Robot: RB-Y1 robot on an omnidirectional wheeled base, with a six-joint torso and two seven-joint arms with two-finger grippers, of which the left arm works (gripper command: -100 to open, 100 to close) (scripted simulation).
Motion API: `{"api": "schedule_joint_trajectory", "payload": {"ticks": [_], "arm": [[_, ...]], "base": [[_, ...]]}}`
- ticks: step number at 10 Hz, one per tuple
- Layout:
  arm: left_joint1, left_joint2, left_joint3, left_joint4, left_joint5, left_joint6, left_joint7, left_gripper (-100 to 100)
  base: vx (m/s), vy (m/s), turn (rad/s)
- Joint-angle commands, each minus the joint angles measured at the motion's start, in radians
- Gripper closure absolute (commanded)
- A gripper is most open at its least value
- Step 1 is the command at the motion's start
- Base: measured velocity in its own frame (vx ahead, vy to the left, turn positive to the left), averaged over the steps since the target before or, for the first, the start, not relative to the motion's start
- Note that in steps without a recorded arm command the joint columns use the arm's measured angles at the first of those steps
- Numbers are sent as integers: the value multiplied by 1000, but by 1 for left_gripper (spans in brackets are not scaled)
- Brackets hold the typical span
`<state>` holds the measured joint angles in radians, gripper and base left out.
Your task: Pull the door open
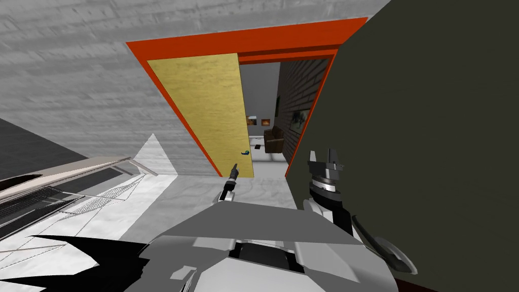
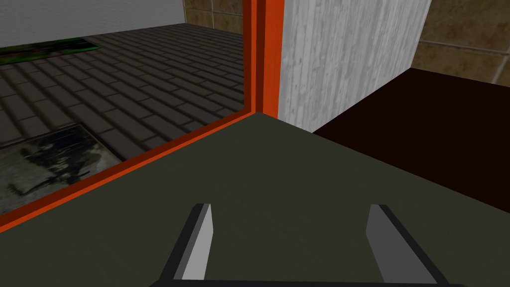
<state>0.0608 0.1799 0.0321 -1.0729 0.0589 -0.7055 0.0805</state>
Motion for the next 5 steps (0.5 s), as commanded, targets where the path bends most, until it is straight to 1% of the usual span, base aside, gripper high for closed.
{"api": "schedule_joint_trajectory", "payload": {"ticks": [1, 5], "arm": [[-15, 5, 2, 43, 6, -12, 6, -100], [-58, 16, 7, 156, 21, -43, 19, -100]], "base": [[71, 22, -59], [99, 13, -50]]}}
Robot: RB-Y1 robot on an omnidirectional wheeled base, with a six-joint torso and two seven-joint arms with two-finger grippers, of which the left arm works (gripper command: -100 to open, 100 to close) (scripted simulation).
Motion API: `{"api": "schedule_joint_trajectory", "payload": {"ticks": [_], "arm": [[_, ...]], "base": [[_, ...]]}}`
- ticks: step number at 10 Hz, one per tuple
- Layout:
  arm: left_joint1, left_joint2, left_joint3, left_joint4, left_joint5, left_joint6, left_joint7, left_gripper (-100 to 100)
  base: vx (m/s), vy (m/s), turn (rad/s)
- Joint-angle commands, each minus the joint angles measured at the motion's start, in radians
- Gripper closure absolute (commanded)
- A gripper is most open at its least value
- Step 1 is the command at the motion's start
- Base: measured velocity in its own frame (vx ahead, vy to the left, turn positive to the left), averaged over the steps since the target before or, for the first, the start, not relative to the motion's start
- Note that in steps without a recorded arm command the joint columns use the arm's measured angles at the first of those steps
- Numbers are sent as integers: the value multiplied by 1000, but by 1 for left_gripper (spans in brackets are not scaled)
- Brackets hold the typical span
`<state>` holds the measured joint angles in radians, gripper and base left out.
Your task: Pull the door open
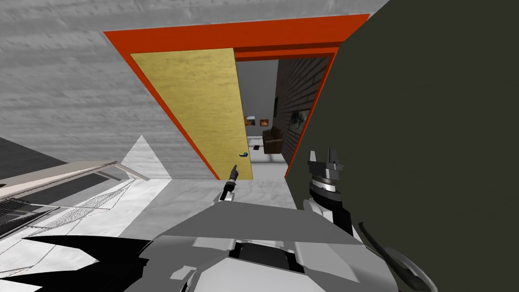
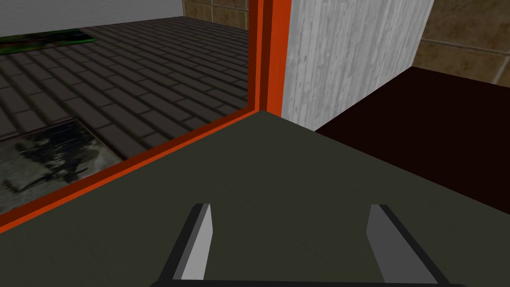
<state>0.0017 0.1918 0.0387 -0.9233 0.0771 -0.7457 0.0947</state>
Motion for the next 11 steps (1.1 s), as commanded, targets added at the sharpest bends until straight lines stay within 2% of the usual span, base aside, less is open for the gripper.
{"api": "schedule_joint_trajectory", "payload": {"ticks": [1, 6, 11], "arm": [[-10, 7, 1, 33, 6, -10, 8, -100], [-56, 19, 7, 154, 22, -43, 23, -100], [-93, 28, 11, 250, 34, -69, 34, -100]], "base": [[87, 21, -51], [86, 11, -42], [77, 17, -34]]}}
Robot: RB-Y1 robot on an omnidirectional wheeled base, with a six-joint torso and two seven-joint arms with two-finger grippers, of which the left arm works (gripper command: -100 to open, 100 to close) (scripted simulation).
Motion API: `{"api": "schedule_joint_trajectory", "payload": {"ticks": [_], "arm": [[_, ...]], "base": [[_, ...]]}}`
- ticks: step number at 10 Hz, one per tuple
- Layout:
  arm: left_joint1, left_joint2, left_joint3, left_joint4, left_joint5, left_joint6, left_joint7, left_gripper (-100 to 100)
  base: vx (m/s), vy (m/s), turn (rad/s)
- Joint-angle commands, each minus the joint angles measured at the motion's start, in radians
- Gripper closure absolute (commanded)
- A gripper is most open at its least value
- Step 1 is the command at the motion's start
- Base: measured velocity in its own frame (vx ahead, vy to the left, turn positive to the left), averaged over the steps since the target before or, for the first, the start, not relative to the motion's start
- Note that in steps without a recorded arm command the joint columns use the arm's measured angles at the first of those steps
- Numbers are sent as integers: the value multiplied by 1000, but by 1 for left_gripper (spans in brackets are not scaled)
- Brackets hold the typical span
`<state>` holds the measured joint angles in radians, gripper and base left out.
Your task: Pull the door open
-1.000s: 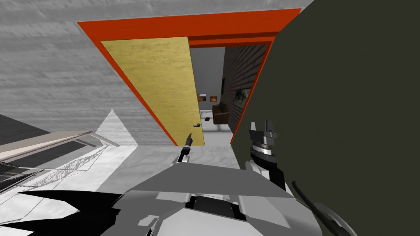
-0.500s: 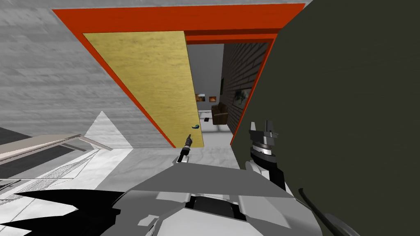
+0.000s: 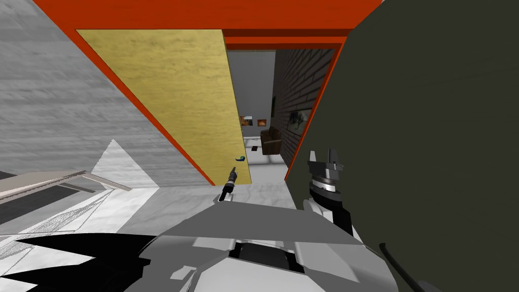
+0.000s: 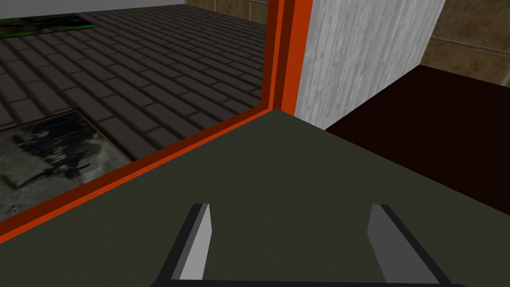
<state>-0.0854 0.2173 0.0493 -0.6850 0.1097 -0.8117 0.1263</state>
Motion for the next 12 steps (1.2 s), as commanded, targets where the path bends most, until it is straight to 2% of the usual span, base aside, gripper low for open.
{"api": "schedule_joint_trajectory", "payload": {"ticks": [1, 2, 5, 6, 9, 11, 12], "arm": [[-16, 5, 2, 39, 5, -10, 6, -100], [-16, 5, 2, 39, 5, -10, 6, -100], [-36, 10, 4, 91, 12, -24, 12, -100], [-33, 9, 4, 83, 11, -21, 11, -100], [-17, 32, -1, 90, 12, -41, 36, -100], [0, 54, -6, 95, 13, -59, 61, -100], [14, 73, -10, 99, 14, -73, 81, -100]], "base": [[73, 26, -46], [56, 11, -12], [56, 4, -26], [20, 7, -4], [149, -30, -12], [228, -75, -13], [235, -38, -5]]}}
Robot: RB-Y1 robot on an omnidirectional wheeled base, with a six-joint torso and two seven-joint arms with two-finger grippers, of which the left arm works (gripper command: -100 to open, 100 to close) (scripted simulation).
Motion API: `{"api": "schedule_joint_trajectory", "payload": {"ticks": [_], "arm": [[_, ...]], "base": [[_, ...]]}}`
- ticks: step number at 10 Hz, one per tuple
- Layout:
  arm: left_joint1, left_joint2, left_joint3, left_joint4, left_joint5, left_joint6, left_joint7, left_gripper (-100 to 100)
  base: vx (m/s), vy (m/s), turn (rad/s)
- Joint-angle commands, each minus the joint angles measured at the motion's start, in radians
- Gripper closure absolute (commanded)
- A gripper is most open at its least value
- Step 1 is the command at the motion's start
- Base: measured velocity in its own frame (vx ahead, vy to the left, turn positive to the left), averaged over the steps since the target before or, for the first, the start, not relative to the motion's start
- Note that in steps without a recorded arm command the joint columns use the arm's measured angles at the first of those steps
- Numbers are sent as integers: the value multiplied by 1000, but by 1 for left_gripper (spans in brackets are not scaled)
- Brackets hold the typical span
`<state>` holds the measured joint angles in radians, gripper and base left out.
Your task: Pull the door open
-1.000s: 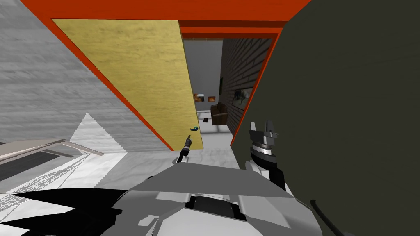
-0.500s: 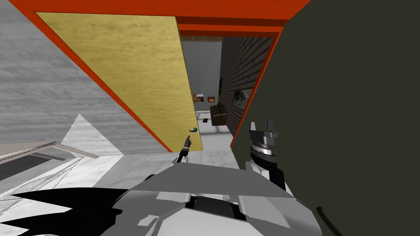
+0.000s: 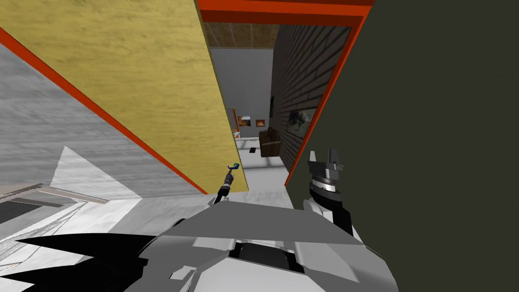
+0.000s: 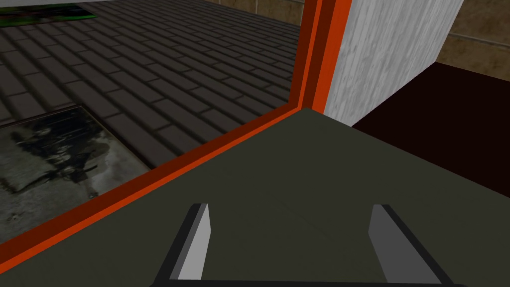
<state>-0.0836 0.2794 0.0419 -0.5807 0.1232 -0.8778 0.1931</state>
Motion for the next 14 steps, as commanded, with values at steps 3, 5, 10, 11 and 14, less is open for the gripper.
{"api": "schedule_joint_trajectory", "payload": {"ticks": [3, 5, 10, 11, 14], "arm": [[37, 43, -9, 2, 2, -33, 49, -100], [43, 51, -11, 3, 2, -39, 58, -100], [45, 48, -10, -7, 2, -30, 54, 100], [45, 48, -10, -7, 2, -30, 54, 100], [68, 71, -26, -2, -5, -59, 84, 100]], "base": [[218, -16, -5], [149, 12, 5], [1, 1, -2], [0, 0, 0], [-81, 13, -115]]}}
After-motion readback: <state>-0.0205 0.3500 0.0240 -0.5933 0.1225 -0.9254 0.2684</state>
